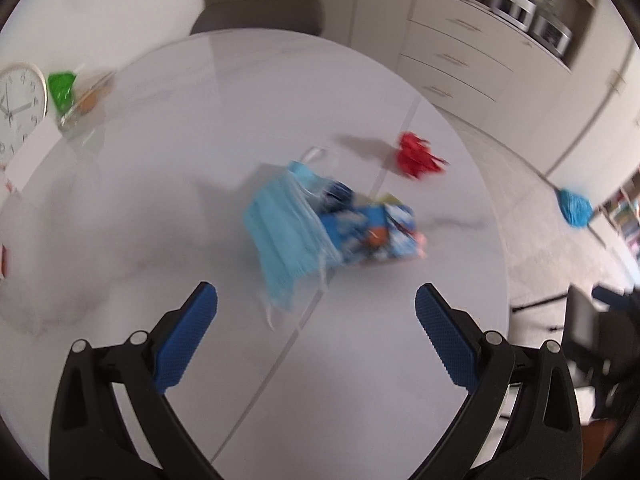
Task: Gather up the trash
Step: 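Grasp the blue face mask with the left tool, then lift the blue face mask while the right tool grasps the bird-printed tissue box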
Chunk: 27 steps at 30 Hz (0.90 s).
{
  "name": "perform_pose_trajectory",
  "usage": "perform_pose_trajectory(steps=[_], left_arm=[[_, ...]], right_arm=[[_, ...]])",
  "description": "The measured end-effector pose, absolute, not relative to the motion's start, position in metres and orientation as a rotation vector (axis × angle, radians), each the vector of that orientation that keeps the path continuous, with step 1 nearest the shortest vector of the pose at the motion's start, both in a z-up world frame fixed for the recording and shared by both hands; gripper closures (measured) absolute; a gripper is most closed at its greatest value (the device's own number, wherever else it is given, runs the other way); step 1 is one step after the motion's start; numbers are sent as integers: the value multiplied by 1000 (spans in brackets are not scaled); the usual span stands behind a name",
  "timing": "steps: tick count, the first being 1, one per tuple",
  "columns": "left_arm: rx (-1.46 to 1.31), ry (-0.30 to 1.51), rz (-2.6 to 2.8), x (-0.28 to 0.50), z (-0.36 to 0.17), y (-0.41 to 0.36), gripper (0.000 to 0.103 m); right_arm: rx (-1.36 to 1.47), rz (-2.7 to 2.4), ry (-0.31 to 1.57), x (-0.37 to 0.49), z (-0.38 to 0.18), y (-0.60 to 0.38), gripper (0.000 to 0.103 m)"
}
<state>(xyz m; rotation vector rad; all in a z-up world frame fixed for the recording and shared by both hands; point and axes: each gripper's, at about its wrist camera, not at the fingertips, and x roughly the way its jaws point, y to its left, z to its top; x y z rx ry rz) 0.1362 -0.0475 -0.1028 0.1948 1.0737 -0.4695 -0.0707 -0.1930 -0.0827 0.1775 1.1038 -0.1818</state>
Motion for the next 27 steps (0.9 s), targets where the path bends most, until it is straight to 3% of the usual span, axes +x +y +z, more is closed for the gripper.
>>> perform_pose_trajectory(steps=[11,17,24,27], left_arm=[[86,1206,-420,218,-156,-66,8],[54,1269,-408,236,-178,-65,26],[-31,1306,-406,239,-188,-53,59],[-58,1289,-408,238,-186,-45,62]], right_arm=[[122,-70,1148,-30,-101,-183,3],[37,1,1150,-16,-110,-183,3],[191,-10,1114,28,-110,-216,3],[168,29,1081,45,-103,-210,3]])
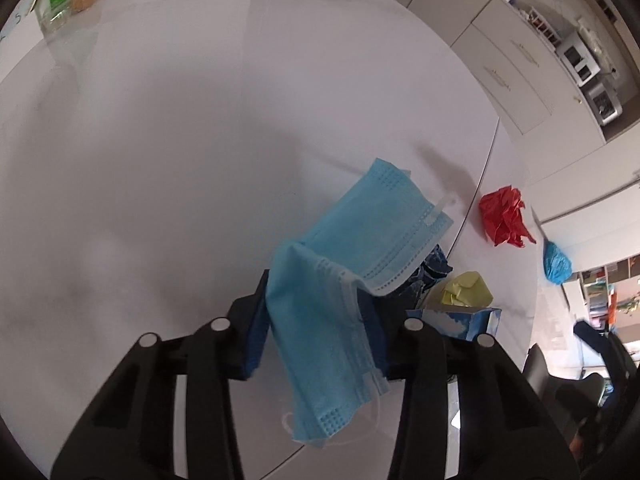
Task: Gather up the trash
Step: 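Lift the blue face mask while the right tool grasps the bird-printed tissue box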
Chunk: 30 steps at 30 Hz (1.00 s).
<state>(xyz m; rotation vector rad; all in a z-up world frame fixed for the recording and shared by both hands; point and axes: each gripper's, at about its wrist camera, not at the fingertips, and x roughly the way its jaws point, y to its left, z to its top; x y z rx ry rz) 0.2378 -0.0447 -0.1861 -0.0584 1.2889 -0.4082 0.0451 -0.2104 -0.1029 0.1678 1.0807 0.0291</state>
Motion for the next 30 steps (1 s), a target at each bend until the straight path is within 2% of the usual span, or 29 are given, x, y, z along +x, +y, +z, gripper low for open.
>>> perform_pose_trajectory(steps=[4,10,13,15,17,19,20,24,30], left_arm=[[-89,1268,-415,230,-179,-33,63],[-108,1235,-393,223,-172,-11,63],[-115,1236,-379,220,-169,4,63],[-120,1235,-372,220,-169,10,63],[-124,1234,-361,217,-171,16,63],[-136,1236,-349,214,-172,24,63],[-141,1236,-343,212,-172,30,63],[-141,1229,-310,205,-170,48,63],[-164,1214,-299,187,-161,66,63]], right_arm=[[-49,174,1038,61,-95,-176,3],[-569,474,1016,71,-114,-103,3],[-717,543,1024,81,-133,-84,10],[-772,567,1039,90,-146,-77,18],[-800,581,1059,97,-155,-72,24],[-808,595,1089,105,-163,-69,36],[-800,602,1112,108,-165,-68,45],[-728,607,1130,112,-156,-67,53],[-472,616,1121,101,-124,-64,54]])
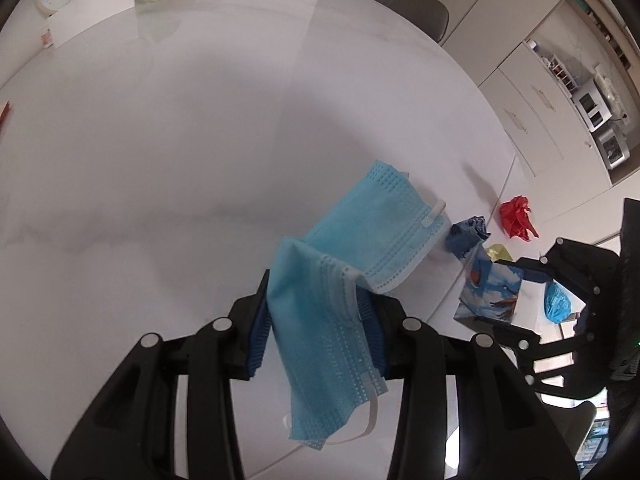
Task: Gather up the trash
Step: 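Lift the blue face mask while the right tool grasps the bird-printed tissue box, then drop the tissue box and face mask into the bin with both tools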
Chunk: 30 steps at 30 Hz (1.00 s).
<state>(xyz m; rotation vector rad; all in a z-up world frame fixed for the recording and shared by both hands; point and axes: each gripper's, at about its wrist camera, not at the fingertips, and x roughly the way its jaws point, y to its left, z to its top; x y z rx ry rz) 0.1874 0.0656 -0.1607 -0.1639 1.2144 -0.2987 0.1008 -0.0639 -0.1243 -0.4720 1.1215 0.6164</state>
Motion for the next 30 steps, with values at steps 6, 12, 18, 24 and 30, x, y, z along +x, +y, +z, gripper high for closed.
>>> perform_pose_trajectory(steps=[6,12,18,24,30], left_arm=[[-147,1196,-315,159,-146,74,63],[-58,1178,-371,123,-129,58,63],[11,1159,-470,82,-112,21,63],[96,1154,-602,40,-101,-31,63],[207,1143,-732,2,-94,-82,63]], right_arm=[[-157,600,1072,73,-94,-68,54],[71,444,1029,10,-81,-99,54],[202,223,1024,-72,-81,-164,54],[241,26,1065,-155,-89,-213,54],[318,-133,1104,-204,-115,-247,54]])
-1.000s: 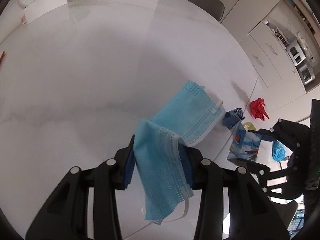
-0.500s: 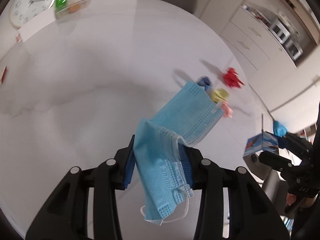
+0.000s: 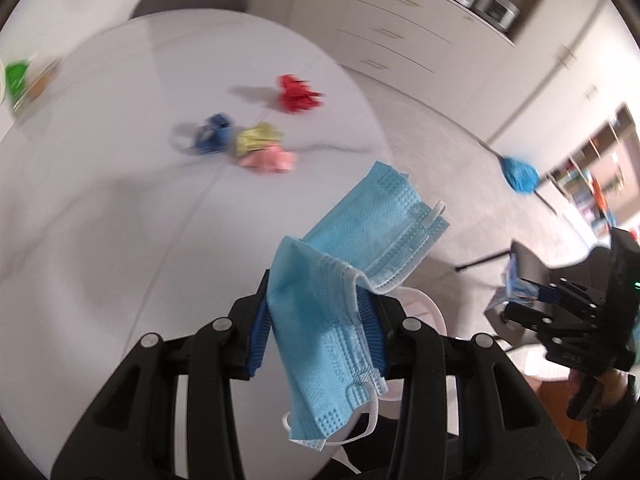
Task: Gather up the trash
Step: 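Drop the tissue box and face mask into the bin with both tools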
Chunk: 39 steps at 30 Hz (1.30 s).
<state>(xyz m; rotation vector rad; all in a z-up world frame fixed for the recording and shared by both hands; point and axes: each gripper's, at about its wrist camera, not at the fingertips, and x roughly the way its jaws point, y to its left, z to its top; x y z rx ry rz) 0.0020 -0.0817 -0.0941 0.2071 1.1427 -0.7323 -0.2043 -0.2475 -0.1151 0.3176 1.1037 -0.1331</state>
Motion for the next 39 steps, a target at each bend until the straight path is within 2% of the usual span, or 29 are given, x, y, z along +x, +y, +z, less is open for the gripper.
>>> perform_pose_trajectory(steps=[10,12,15,20,27,30,31,34,39], left_arm=[[332,1123,-852,-32,-89,-132,63],[347,1130,-869,-38,-90,-138,63],[375,1141,-896,-48,-93,-148,63],[423,1173,-976,-65,-103,-171,63],[525,1241,-1106,-98,-128,-210,63],[551,1278,-1146,-110,-141,-224,53],[563,1290,-1157,-115,-145,-229,45],[595,1308,-1173,-124,-152,-238,34],[626,1300,-1174,-134,-153,-244,20]], right_arm=[[399,-249,1194,-230,-167,-264,46],[391,-281,1212,-233,-173,-265,28],[395,-331,1214,-242,-172,-268,20],[425,-431,1186,-259,-162,-285,12],[433,-516,1155,-293,-142,-310,11],[440,-538,1142,-302,-136,-316,9],[443,-545,1138,-304,-134,-317,8],[445,-557,1128,-310,-131,-321,6],[457,-564,1123,-316,-131,-324,6]])
